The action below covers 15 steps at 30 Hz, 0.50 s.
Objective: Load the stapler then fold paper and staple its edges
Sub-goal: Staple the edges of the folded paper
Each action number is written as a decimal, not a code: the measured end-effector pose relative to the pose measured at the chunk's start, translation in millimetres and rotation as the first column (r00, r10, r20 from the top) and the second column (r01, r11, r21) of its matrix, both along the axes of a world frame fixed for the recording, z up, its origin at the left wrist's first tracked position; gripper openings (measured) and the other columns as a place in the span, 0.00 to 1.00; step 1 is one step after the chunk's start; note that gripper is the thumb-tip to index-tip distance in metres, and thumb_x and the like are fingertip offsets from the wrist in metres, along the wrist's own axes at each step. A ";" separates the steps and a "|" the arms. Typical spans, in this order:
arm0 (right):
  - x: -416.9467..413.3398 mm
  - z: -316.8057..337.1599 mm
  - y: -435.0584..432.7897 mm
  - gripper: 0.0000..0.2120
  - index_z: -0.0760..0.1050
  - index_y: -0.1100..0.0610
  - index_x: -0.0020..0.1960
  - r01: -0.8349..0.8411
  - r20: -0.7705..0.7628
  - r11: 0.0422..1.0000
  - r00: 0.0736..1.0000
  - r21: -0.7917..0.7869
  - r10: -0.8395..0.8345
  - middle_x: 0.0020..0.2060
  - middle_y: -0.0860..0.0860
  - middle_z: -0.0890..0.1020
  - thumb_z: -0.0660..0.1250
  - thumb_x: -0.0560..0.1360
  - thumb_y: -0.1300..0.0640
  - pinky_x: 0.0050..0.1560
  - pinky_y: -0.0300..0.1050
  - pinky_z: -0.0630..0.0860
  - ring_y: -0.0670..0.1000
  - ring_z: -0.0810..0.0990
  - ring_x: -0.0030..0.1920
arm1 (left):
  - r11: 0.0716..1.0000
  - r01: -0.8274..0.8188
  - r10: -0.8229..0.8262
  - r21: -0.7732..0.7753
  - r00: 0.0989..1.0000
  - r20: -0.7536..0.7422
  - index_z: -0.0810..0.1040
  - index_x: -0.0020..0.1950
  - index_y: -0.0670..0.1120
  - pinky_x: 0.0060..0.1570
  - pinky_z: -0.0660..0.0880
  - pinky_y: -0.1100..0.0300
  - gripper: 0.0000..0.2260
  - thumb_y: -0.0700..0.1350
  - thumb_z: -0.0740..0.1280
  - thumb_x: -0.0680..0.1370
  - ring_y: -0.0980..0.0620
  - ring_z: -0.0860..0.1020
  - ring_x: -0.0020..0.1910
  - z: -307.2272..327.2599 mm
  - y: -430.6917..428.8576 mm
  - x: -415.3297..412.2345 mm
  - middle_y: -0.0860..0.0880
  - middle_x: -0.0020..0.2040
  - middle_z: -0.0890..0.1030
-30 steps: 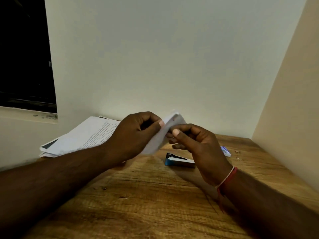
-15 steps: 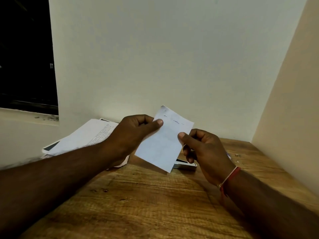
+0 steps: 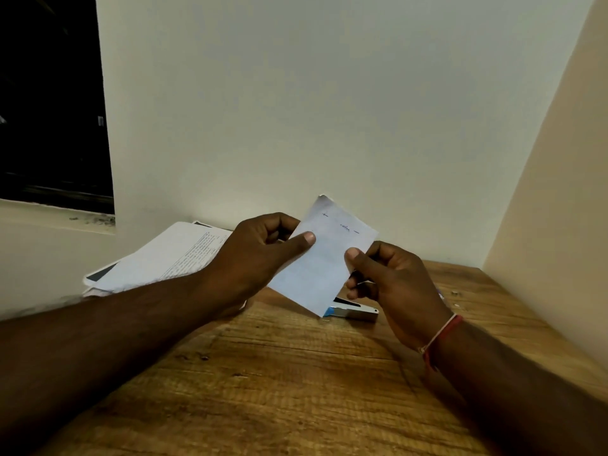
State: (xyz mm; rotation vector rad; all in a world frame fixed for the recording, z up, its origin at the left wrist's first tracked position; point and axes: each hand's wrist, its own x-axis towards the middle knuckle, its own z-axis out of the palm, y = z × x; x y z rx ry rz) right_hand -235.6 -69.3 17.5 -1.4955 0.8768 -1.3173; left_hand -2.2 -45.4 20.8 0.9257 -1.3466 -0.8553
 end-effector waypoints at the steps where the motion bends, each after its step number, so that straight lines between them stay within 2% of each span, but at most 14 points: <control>1: 0.1 -0.4 0.2 0.07 0.84 0.62 0.49 -0.015 -0.002 1.000 1.000 0.010 0.015 0.39 0.58 0.85 0.74 0.82 0.58 0.42 0.49 0.84 0.56 0.83 0.39 | 1.000 -0.017 0.017 -0.013 1.000 -0.005 0.89 0.56 0.46 0.64 0.84 0.31 0.06 0.47 0.78 0.82 0.37 0.90 0.56 -0.3 -0.5 0.2 0.41 0.54 0.91; 3: 2.0 -0.8 1.2 0.07 0.85 0.61 0.50 -0.030 0.006 0.999 1.000 0.042 0.029 0.42 0.58 0.87 0.76 0.80 0.57 0.47 0.52 0.86 0.58 0.86 0.44 | 0.997 -0.056 0.055 -0.046 0.998 -0.021 0.89 0.56 0.46 0.62 0.85 0.30 0.05 0.46 0.78 0.83 0.39 0.90 0.54 -0.2 -0.8 0.4 0.43 0.53 0.91; 5: 3.1 1.0 0.9 0.13 0.85 0.60 0.54 0.013 0.014 0.997 1.000 0.078 -0.014 0.47 0.59 0.88 0.77 0.78 0.51 0.50 0.53 0.87 0.60 0.88 0.47 | 0.985 -0.116 0.119 -0.129 0.993 0.016 0.89 0.55 0.49 0.60 0.86 0.33 0.03 0.46 0.78 0.83 0.41 0.90 0.54 1.1 -2.4 1.7 0.46 0.53 0.91; 8: 0.6 11.0 2.0 0.28 0.83 0.64 0.60 -0.015 0.074 0.973 0.997 0.229 -0.002 0.51 0.62 0.88 0.73 0.79 0.39 0.49 0.53 0.88 0.60 0.88 0.47 | 0.910 -0.190 0.280 -0.368 0.937 0.208 0.89 0.50 0.54 0.55 0.87 0.50 0.03 0.46 0.81 0.80 0.53 0.89 0.53 3.9 -2.3 6.8 0.54 0.49 0.90; 10: -2.6 18.2 4.6 0.34 0.83 0.65 0.63 -0.151 0.157 0.920 0.983 0.362 0.100 0.54 0.63 0.88 0.70 0.78 0.33 0.46 0.51 0.88 0.61 0.89 0.50 | 0.824 -0.106 0.346 -0.557 0.872 0.346 0.90 0.51 0.51 0.54 0.84 0.51 0.04 0.44 0.82 0.79 0.53 0.88 0.52 5.1 -0.6 9.2 0.55 0.48 0.89; 12: -2.6 22.5 8.7 0.31 0.84 0.65 0.64 -0.239 0.219 0.881 0.963 0.408 0.160 0.57 0.64 0.88 0.72 0.78 0.37 0.43 0.49 0.88 0.61 0.89 0.52 | 0.728 0.004 0.424 -0.686 0.784 0.454 0.91 0.52 0.49 0.54 0.81 0.48 0.05 0.43 0.83 0.78 0.53 0.87 0.51 4.3 1.1 7.1 0.54 0.49 0.89; 15: -0.7 20.5 10.4 0.18 0.83 0.67 0.64 -0.251 0.248 0.900 0.954 0.357 0.168 0.55 0.62 0.89 0.74 0.79 0.56 0.40 0.46 0.88 0.59 0.89 0.49 | 0.668 0.101 0.471 -0.737 0.709 0.524 0.92 0.53 0.51 0.57 0.78 0.44 0.08 0.47 0.85 0.76 0.53 0.86 0.55 -1.0 0.0 5.0 0.55 0.54 0.89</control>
